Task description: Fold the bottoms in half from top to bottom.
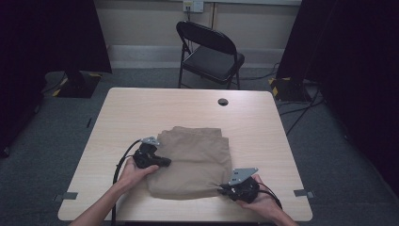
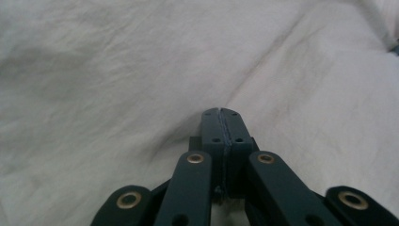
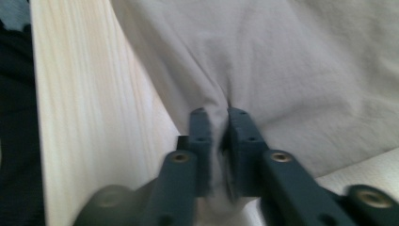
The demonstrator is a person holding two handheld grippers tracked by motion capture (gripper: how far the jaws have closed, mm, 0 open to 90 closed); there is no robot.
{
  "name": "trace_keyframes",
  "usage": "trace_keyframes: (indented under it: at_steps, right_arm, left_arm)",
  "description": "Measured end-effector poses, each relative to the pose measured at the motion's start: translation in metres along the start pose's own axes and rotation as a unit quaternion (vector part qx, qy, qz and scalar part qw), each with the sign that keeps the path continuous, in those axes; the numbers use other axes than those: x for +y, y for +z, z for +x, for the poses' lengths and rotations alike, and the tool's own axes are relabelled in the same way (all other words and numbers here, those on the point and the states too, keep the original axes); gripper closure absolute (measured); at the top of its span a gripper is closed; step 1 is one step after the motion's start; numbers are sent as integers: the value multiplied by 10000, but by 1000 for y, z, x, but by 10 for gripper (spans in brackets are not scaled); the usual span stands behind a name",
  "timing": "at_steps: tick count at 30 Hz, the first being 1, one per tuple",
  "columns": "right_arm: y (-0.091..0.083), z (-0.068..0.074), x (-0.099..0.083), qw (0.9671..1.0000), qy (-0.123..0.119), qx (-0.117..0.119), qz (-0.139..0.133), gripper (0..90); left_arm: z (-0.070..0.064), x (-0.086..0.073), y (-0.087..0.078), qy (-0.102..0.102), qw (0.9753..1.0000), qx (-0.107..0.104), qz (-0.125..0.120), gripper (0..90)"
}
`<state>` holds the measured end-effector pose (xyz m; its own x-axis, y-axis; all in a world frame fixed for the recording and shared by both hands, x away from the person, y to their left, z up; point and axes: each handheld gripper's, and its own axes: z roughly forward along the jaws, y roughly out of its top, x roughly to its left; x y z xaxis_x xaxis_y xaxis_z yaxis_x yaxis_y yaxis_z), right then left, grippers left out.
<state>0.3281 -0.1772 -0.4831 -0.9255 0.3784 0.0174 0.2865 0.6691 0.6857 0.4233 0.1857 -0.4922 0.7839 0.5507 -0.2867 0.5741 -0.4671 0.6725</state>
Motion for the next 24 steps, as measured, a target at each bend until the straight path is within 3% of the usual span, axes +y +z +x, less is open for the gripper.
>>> trace_keyframes:
  at_steps: [3, 6, 12, 17, 22, 24]
  right_arm:
    - [-5, -8, 5, 9991, 246, 326, -133, 855]
    - [-16, -18, 15, 9962, 403, 605, -478, 856]
    - [-26, -51, 41, 9941, 520, 378, -868, 856]
    - [-15, -76, 57, 9925, 611, 263, -1025, 855]
    - [-14, -81, 70, 9921, 540, 303, -1086, 858]
    - [-16, -78, 68, 9920, 560, 287, -1097, 858]
  left_arm:
    - [-1, 0, 1, 44, 10000, -51, 30, 900]
    - [-2, 1, 2, 30, 10000, -58, 36, 900]
    - [0, 1, 2, 25, 9999, -101, 40, 900]
    - [2, 0, 2, 14, 9999, -148, 7, 900]
    - [-1, 1, -1, 74, 9999, -114, 52, 859]
    - [-7, 2, -8, 107, 9995, -256, -117, 836]
